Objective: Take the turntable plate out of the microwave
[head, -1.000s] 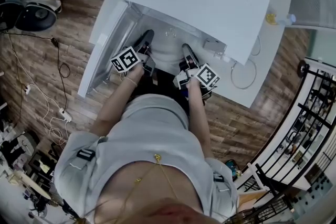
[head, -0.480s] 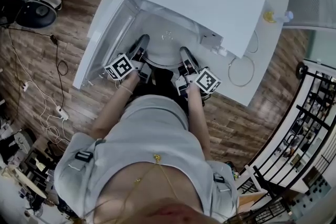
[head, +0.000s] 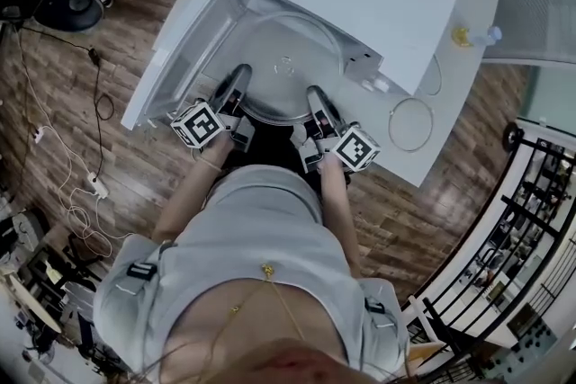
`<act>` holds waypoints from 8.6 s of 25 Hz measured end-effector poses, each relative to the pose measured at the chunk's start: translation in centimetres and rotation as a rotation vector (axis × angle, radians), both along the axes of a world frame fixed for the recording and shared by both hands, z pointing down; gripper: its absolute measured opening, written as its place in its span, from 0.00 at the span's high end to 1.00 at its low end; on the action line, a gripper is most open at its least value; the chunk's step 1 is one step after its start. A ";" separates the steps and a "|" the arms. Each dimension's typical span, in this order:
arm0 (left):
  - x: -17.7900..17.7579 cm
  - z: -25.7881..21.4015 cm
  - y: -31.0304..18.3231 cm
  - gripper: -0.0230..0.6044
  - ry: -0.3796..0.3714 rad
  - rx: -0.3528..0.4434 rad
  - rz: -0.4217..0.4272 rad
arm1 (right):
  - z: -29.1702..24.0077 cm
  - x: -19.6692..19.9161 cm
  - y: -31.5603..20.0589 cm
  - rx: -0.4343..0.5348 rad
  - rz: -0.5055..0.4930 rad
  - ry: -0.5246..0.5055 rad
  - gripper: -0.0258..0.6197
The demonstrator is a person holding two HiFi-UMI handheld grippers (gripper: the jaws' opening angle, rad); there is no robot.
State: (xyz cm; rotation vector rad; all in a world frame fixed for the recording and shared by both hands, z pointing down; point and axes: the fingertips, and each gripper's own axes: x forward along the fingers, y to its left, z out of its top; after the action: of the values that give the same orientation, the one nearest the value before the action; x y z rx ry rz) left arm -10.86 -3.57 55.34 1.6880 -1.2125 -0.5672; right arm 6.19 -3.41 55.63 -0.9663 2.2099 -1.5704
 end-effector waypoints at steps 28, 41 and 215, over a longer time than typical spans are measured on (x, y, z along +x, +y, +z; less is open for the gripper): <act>-0.6 -10.6 1.6 0.81 0.004 0.122 0.105 | -11.4 -0.8 2.2 0.174 0.060 -0.087 0.85; 0.7 -12.4 -4.2 0.81 0.004 0.122 0.118 | -13.2 0.5 -3.4 0.191 0.056 -0.094 0.85; 6.8 -12.1 -14.0 0.47 -0.875 0.430 0.600 | -12.7 0.7 -12.1 0.410 0.087 1.074 0.51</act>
State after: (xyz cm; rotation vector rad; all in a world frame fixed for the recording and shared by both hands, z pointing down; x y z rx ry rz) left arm -4.07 -17.57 43.28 2.6701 -1.0821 0.3641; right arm 6.85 -15.55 42.91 -2.0080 2.8557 -0.4720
